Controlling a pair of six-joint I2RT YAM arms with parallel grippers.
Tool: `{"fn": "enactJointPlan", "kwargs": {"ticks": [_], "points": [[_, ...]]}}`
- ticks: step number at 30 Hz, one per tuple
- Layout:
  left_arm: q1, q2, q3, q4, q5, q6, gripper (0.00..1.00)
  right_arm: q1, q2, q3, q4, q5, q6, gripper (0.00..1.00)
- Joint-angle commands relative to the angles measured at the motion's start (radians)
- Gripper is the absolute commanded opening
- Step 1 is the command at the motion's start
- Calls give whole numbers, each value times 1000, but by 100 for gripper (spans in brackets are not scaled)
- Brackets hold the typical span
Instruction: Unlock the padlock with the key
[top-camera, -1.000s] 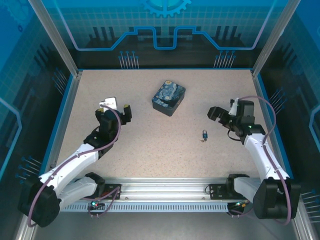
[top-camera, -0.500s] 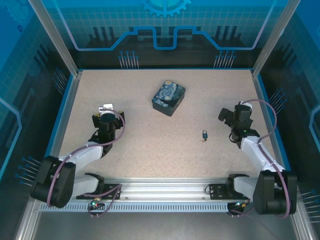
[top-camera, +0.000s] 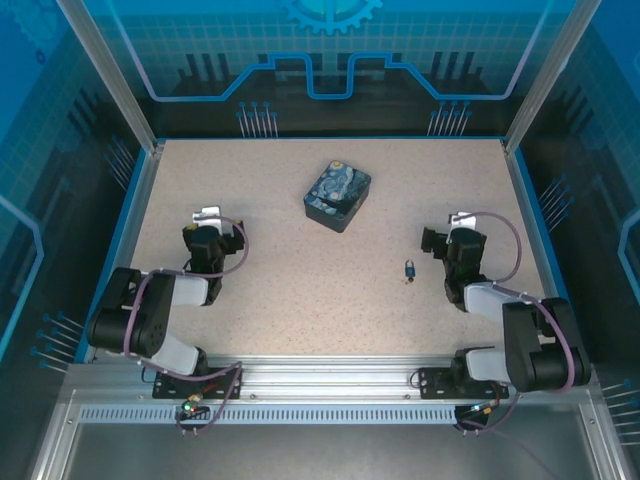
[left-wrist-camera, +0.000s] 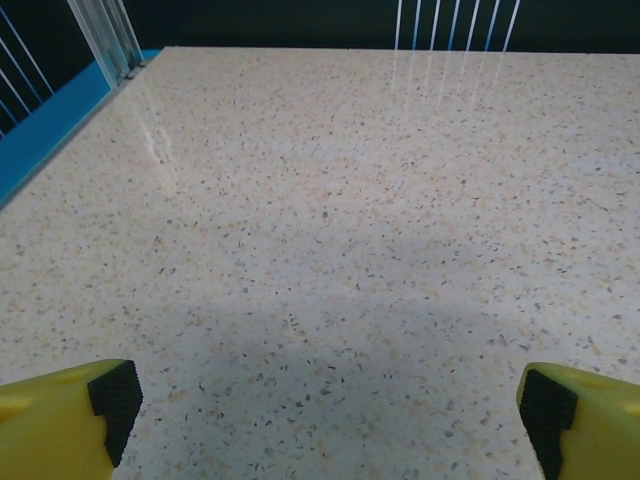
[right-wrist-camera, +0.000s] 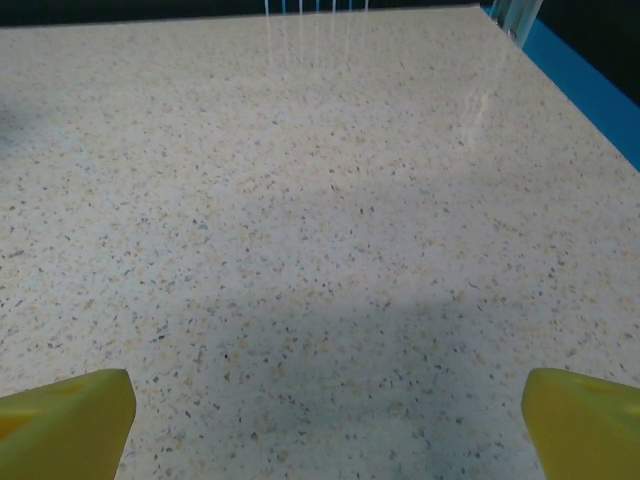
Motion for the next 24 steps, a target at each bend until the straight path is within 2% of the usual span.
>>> {"fn": "enactJointPlan", "kwargs": {"ticks": [1,6,7,9,10,11,24], "points": [[23,18,-3,80,99,-23,99,-12,43,-26,220,-80,-60,100],[39,18,10,55,244,10,99,-18,115,6,229,-157,-86,100],[49,17,17,42,267,4,99,-14,182,6,328,-151,-107,100],[60,16,19,34,300,2,99,1,158,86,117,-172,-118,100],[61,17,21,33,309,3,99,0,181,61,210,-177,-129,100],[63,17,22,29,312,3,99,1,165,77,150,-177,-120,100],[63,18,23,29,311,4,99,7,168,74,162,-167,-126,100]]}}
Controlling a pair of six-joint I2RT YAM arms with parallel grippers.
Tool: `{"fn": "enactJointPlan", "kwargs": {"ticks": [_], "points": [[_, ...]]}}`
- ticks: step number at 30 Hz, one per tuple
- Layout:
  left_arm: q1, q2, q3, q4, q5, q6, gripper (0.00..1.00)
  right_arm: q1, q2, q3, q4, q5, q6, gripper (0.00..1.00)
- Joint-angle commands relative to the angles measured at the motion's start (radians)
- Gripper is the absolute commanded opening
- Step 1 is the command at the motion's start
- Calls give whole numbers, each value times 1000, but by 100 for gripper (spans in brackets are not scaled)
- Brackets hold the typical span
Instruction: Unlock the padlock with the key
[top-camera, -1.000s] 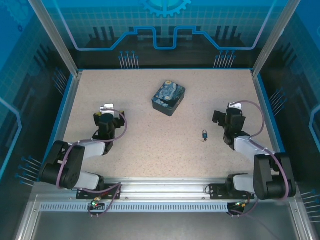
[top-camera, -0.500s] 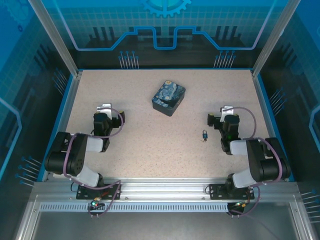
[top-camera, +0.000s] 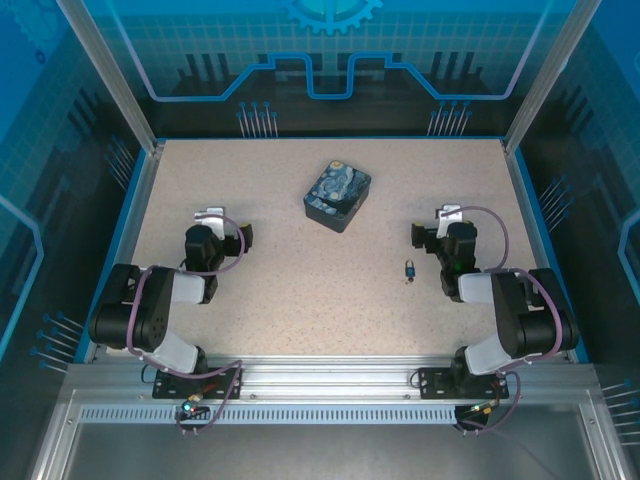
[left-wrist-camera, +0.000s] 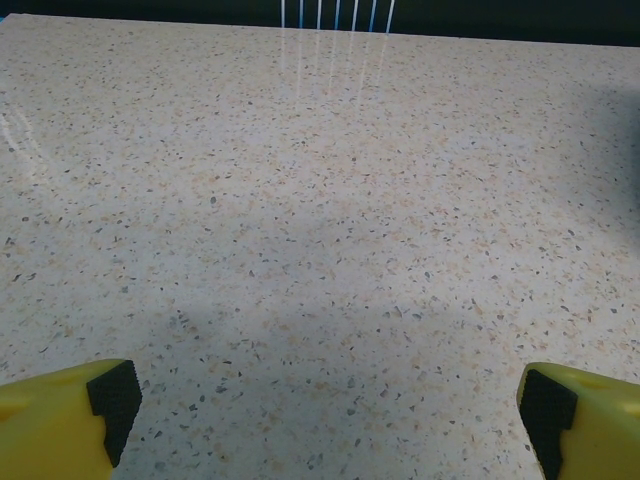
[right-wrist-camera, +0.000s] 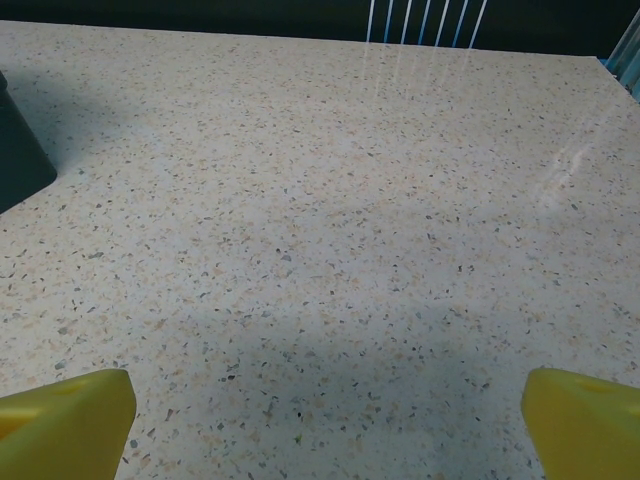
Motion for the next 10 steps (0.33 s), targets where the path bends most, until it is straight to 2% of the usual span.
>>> {"fn": "enactJointPlan", "kwargs": {"ticks": [1,5,10], "points": [[9,0,23,12,28,5,99,11,-2,16,4,-9,-16,100],[10,3,25,9,29,3,99,-4,-2,25,-14,-60,-18,100],[10,1,25,8,29,3,99,2,-4,18,-3,-54,-23,100]]}}
